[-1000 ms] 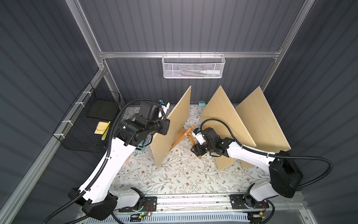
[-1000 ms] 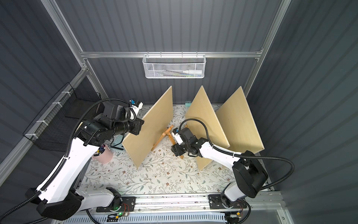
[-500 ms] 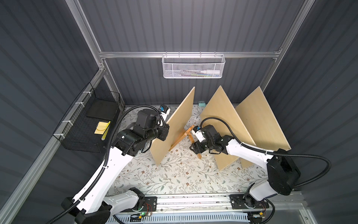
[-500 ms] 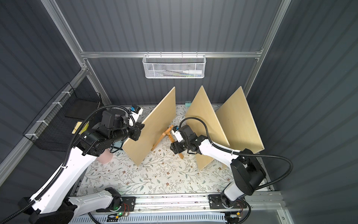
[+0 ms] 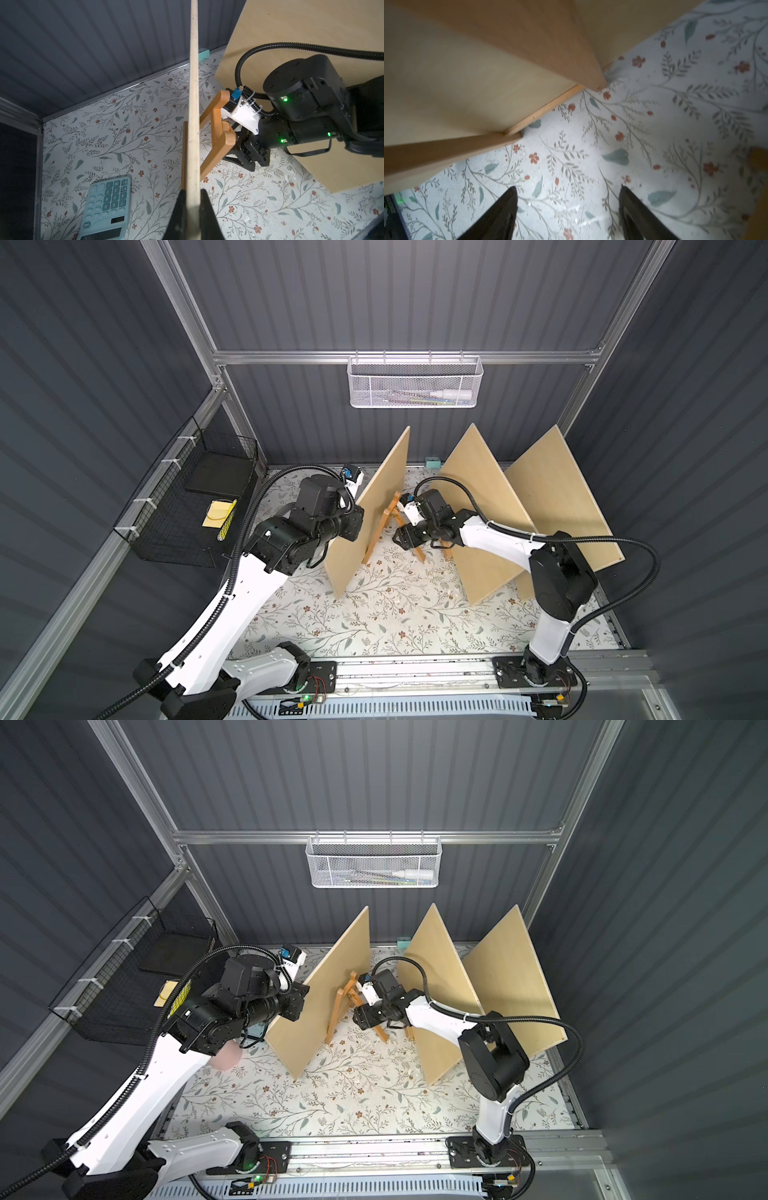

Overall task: Assemble the easel
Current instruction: Move the easel to the center of the board.

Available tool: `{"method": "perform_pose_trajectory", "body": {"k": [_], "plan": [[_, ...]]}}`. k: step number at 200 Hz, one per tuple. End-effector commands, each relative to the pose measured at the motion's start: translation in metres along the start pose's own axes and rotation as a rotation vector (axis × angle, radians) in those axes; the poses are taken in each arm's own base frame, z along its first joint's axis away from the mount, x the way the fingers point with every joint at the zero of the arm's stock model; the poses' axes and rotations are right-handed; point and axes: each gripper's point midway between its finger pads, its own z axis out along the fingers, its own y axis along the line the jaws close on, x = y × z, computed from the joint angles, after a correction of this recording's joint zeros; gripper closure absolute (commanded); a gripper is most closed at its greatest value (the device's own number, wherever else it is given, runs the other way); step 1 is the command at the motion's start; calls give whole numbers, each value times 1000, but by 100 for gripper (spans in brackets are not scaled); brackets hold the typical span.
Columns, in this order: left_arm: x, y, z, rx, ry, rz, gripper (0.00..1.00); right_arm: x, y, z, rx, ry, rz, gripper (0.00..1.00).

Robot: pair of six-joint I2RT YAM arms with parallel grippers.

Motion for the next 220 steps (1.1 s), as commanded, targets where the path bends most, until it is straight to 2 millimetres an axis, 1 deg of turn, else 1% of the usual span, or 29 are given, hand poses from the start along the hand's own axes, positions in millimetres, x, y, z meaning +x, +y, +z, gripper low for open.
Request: {"method": "perform_pose_trajectory", "body": {"k": [1,15,29,31,33,48,69,104,121,125,127,129,149,175,196,220], "plan": [[-17,20,0,-124,-90,-175,100,-28,-8,18,0,-46,-15,23],[-18,26,2,-158,-113,-244,100,-41,-15,28,7,-59,-8,23],[-22,34,1,-205,-147,-304,100,-54,-22,33,8,-72,-7,22],[-13,34,8,-216,-124,-302,100,-55,-23,34,10,-74,-8,22],[-11,35,10,-225,-120,-305,100,-56,-24,34,10,-72,-9,22],[-8,40,15,-266,-117,-323,100,-64,-33,34,27,-75,-15,21],[-6,45,20,-311,-103,-329,100,-63,-46,31,62,-66,-32,21],[3,42,33,-326,-46,-305,100,-59,-64,24,156,-36,-41,19],[8,41,39,-330,-20,-296,100,-61,-66,18,180,-45,-34,18],[10,40,41,-331,-13,-294,100,-62,-65,15,181,-52,-33,17],[1,40,36,-326,-35,-301,100,-63,-65,14,181,-57,-31,17],[-1,40,35,-326,-38,-302,100,-64,-64,13,179,-60,-32,17],[0,40,38,-333,-14,-288,100,-75,-59,-3,185,-103,-25,15],[1,39,41,-338,7,-263,100,-86,-64,-29,250,-143,-9,14],[0,39,40,-339,5,-256,100,-95,-54,-46,227,-179,-15,13],[-4,36,42,-321,8,-235,100,-109,-45,-72,225,-230,-19,11]]}}
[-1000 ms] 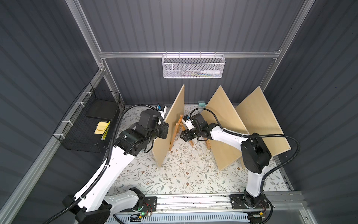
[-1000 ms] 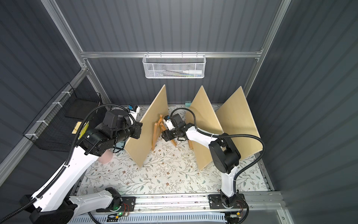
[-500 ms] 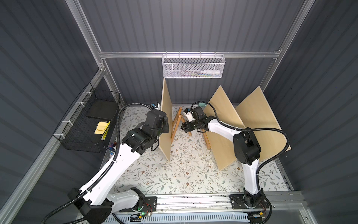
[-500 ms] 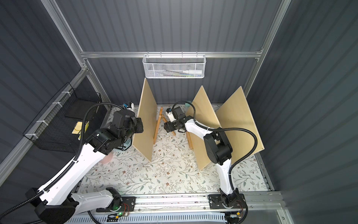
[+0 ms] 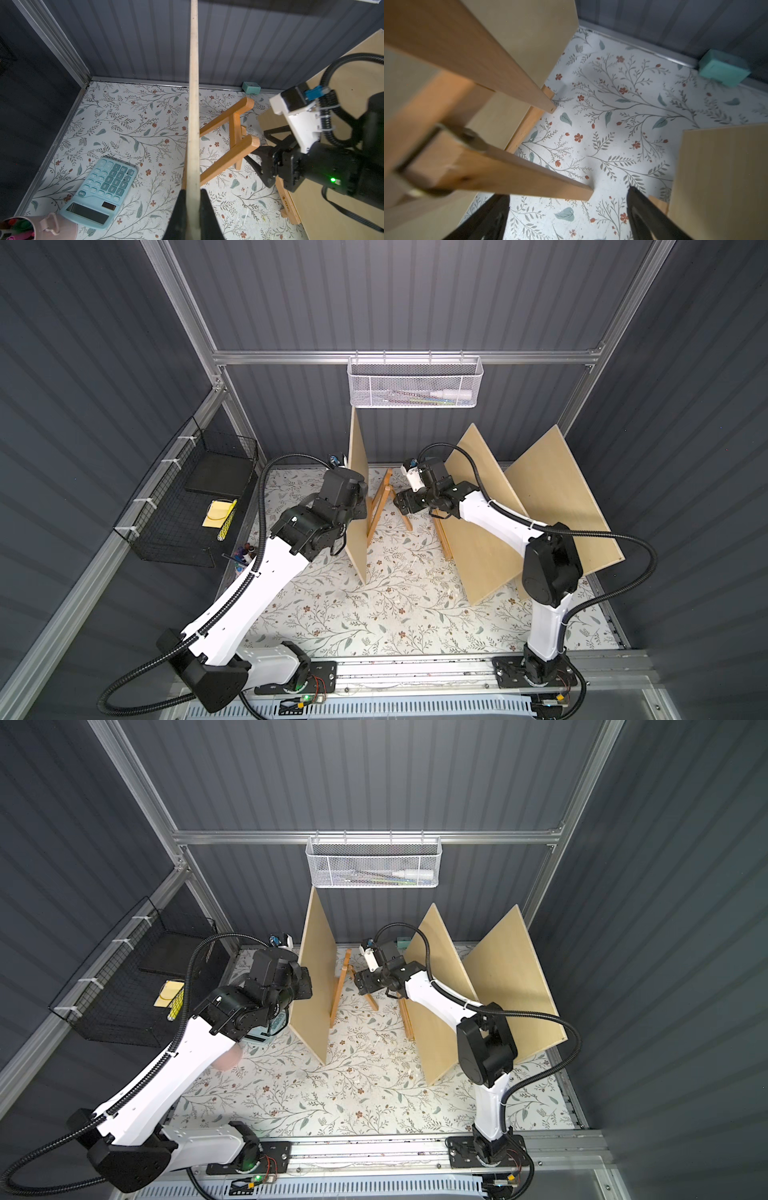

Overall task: Assemble the easel
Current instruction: Move the easel to the center of the board, then place the drawing board on the easel.

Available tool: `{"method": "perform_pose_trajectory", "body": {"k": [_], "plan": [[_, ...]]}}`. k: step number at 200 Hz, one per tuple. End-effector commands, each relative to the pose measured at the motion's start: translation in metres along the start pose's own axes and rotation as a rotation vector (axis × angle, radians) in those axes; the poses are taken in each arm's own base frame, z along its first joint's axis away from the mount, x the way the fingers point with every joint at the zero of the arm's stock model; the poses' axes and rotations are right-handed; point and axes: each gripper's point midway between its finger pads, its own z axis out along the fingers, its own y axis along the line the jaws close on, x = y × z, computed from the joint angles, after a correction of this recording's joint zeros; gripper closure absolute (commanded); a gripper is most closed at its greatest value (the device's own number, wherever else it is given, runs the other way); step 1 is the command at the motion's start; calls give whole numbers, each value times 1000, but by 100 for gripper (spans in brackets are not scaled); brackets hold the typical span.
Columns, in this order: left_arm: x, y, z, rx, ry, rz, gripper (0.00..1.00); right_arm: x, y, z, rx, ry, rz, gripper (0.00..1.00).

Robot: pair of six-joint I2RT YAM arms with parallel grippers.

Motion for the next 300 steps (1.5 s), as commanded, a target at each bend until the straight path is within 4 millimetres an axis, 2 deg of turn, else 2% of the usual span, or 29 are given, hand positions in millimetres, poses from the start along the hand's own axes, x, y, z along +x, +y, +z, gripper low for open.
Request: {"method": "perform_pose_trajectory", "body": {"k": [1,31,44,67,82,97,130,143,152,157,160,191,229,236,249,266,283,300], "plan": [[13,2,12,-46,56,96,100,-16,-5,-23,32,-50,16,11],[12,-10,16,-16,78,139,100,-32,-10,-51,76,-97,13,9],[14,-13,19,-22,90,151,92,-37,-13,-61,96,-114,11,9],[15,-17,20,-36,97,167,70,-43,-16,-76,122,-142,2,9],[14,-26,19,-19,97,187,55,-45,-18,-82,130,-151,-3,9],[13,-36,17,0,89,212,44,-46,-19,-85,131,-157,-4,9],[12,-48,12,22,82,199,36,-52,-24,-92,136,-179,5,9],[9,-52,10,43,70,183,29,-54,-27,-98,143,-195,9,8],[5,-55,7,64,55,175,18,-55,-29,-103,149,-204,14,8],[2,-57,6,78,43,171,5,-56,-30,-107,152,-212,16,8],[0,-58,5,84,36,168,1,-56,-30,-109,151,-215,18,8],[-27,-63,-12,141,-63,136,1,-63,-32,-141,167,-257,14,6],[-59,-53,-32,108,-168,117,1,-75,-39,-196,217,-322,10,5],[-64,-49,-36,96,-183,111,1,-71,-45,-206,247,-309,20,4],[-74,-40,-43,55,-216,90,1,-70,-62,-227,318,-319,61,3],[-86,-27,-50,-4,-255,66,1,-65,-96,-257,415,-329,180,3],[-93,-16,-55,-67,-279,44,1,-49,-135,-283,507,-315,354,3],[-97,-16,-54,-80,-286,56,1,-28,-166,-293,516,-289,538,4]]}}
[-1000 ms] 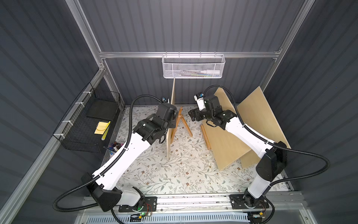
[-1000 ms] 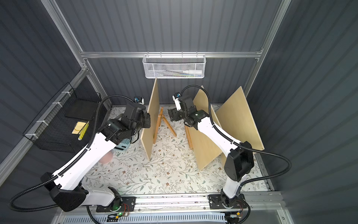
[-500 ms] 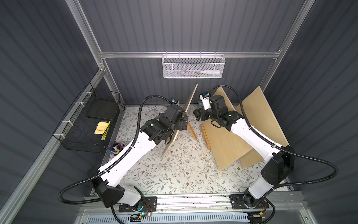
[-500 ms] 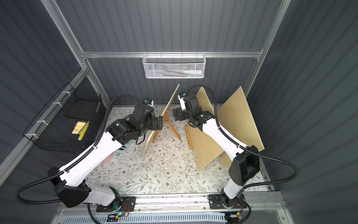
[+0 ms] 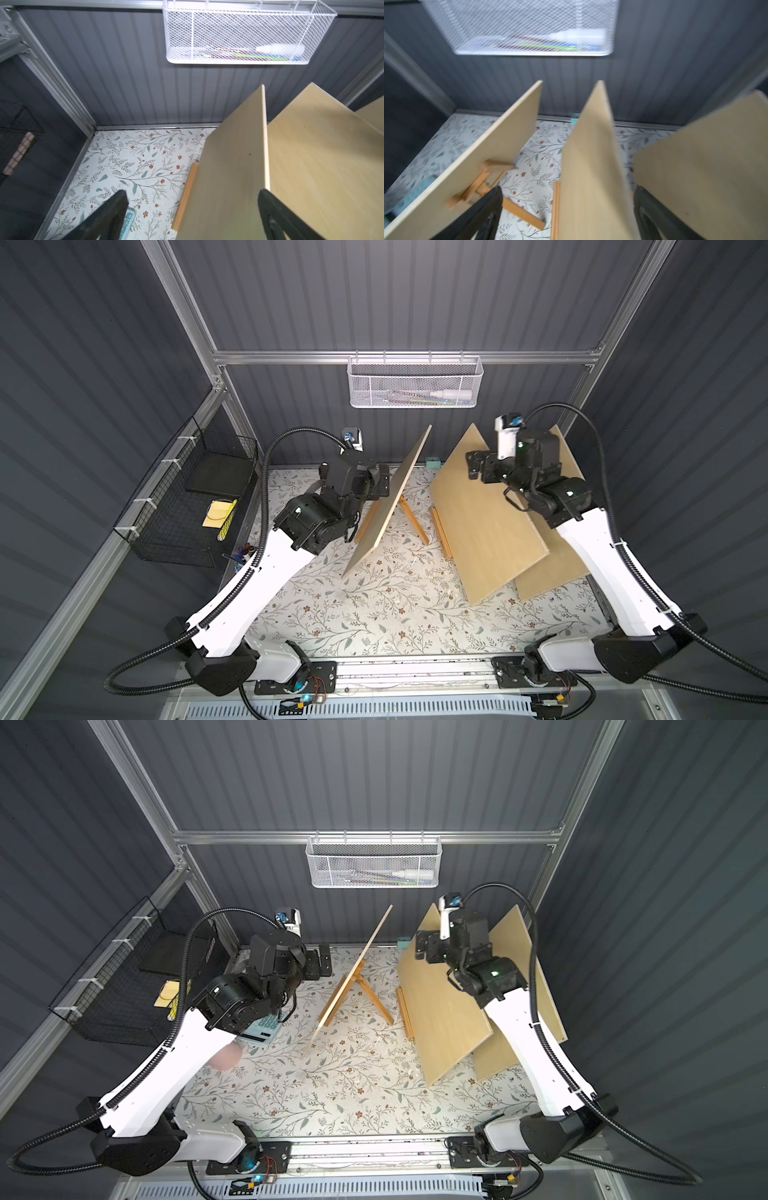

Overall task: Assemble the easel
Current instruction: Place the drawing board on the easel, then move the easel to the center of the board.

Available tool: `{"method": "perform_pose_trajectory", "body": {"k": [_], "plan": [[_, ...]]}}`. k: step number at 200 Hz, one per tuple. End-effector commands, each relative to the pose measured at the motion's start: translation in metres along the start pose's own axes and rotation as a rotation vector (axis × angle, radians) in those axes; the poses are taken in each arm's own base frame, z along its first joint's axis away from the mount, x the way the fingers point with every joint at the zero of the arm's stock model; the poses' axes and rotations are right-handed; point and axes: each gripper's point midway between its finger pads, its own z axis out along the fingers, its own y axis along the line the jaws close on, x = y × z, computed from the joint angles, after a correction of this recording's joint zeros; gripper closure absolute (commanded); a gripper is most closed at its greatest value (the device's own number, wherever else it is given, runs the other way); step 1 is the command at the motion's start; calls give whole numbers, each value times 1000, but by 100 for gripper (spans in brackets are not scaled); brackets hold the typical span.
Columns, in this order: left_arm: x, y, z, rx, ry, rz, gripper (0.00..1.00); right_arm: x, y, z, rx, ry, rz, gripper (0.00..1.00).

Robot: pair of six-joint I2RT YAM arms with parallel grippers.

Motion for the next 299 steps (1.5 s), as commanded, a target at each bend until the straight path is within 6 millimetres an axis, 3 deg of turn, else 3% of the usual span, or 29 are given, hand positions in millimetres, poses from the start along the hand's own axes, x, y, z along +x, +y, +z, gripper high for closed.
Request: {"method": "perform_pose_trajectory", "body": {"k": [1,24,46,61,99,108,132,187,208,299], "plan": [[-20,18,-8,-83,-55,-1,1,21,-57,-8,133,109,229,4],[-16,9,-2,-56,-36,17,1,40,-81,3,112,184,405,10],[-10,6,2,-48,-17,34,1,52,-86,13,120,241,432,23],[-7,5,4,-47,-6,40,1,61,-88,22,123,286,446,44],[-1,8,6,-64,14,59,1,100,-97,47,138,418,470,81],[0,10,8,-70,17,59,1,107,-98,53,131,433,469,85],[7,22,18,-93,54,28,1,126,-93,65,81,473,470,88],[28,71,64,-141,207,-123,1,179,-65,84,-81,618,485,85],[34,89,76,-149,248,-191,1,196,-63,88,-92,659,495,84],[50,102,80,-180,291,-206,1,235,-25,100,-172,728,473,85]]}}
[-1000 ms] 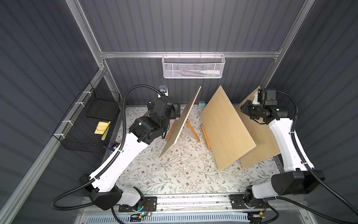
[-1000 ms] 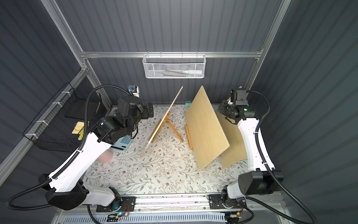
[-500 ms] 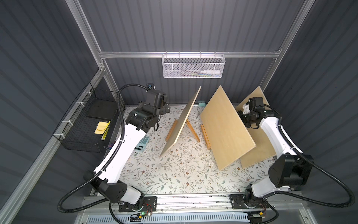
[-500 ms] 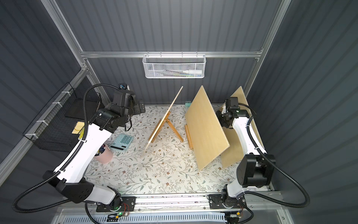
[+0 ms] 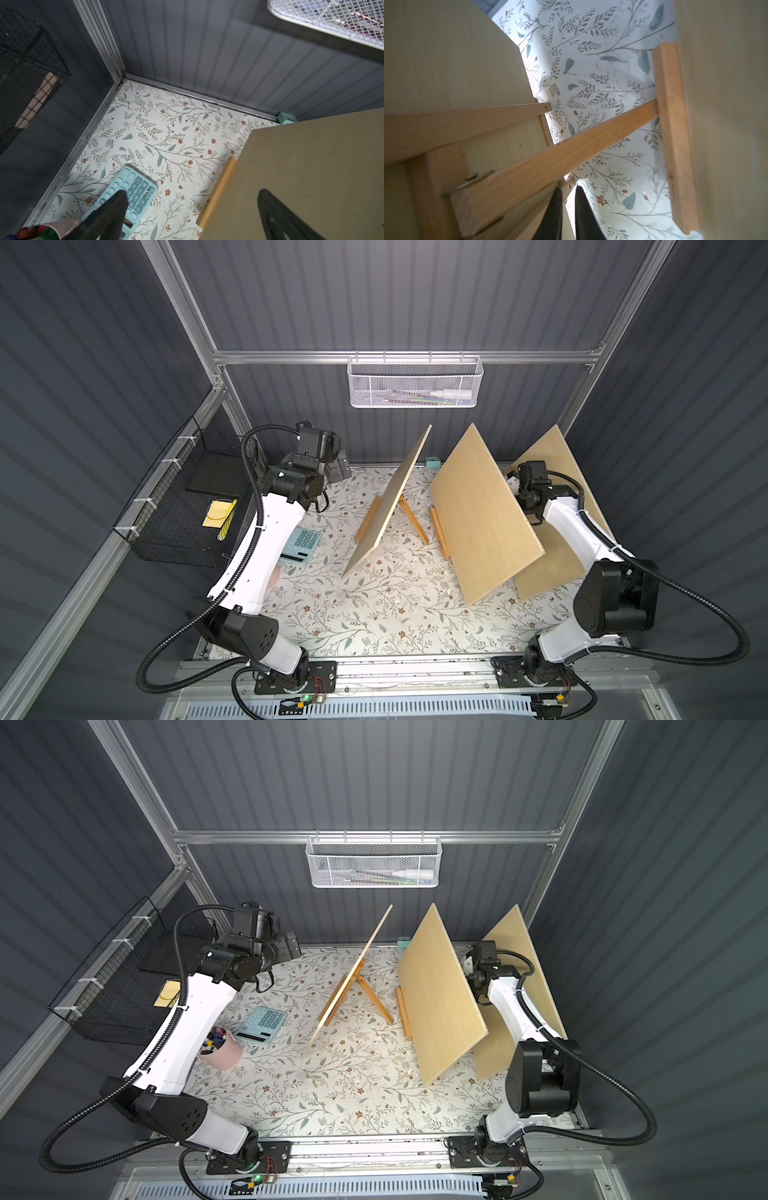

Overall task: Assemble the easel
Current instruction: Move the easel to the center of the board.

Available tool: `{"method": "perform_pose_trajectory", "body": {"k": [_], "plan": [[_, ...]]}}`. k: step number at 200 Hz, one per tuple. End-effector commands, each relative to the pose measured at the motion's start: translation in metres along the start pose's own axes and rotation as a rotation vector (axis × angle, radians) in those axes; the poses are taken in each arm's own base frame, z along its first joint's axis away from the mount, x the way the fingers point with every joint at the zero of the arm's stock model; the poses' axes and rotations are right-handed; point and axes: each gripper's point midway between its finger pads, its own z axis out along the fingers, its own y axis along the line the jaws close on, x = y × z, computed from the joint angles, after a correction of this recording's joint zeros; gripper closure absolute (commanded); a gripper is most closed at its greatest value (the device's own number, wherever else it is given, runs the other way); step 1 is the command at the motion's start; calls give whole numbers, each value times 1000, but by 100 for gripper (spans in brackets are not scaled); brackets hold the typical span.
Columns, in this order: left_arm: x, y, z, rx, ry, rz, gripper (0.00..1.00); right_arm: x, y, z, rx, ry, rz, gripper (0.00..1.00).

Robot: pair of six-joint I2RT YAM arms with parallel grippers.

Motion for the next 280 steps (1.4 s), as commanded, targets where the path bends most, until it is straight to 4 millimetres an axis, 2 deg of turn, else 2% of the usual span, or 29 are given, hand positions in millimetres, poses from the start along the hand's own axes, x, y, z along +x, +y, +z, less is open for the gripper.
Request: {"method": "perform_pose_trajectory", "body": {"k": [1,54,88,115,140,188,245,280], "plan": [[5,5,-5,-7,18,-3,1,18,7,22,-26,63,-2,85],[3,11,-6,-30,12,14,1,32,23,46,-25,110,-49,84],[4,12,-7,-37,14,20,1,35,41,48,-32,120,-102,83],[6,15,-4,-54,18,38,1,43,65,52,-61,133,-150,80],[6,14,-4,-53,21,40,1,48,74,58,-64,141,-154,80],[8,18,-4,-69,18,51,1,41,68,56,-21,117,-150,78],[7,20,-5,-77,15,52,1,16,25,34,77,42,-126,74],[7,21,-4,-88,12,58,1,5,9,14,78,-15,-105,69]]}}
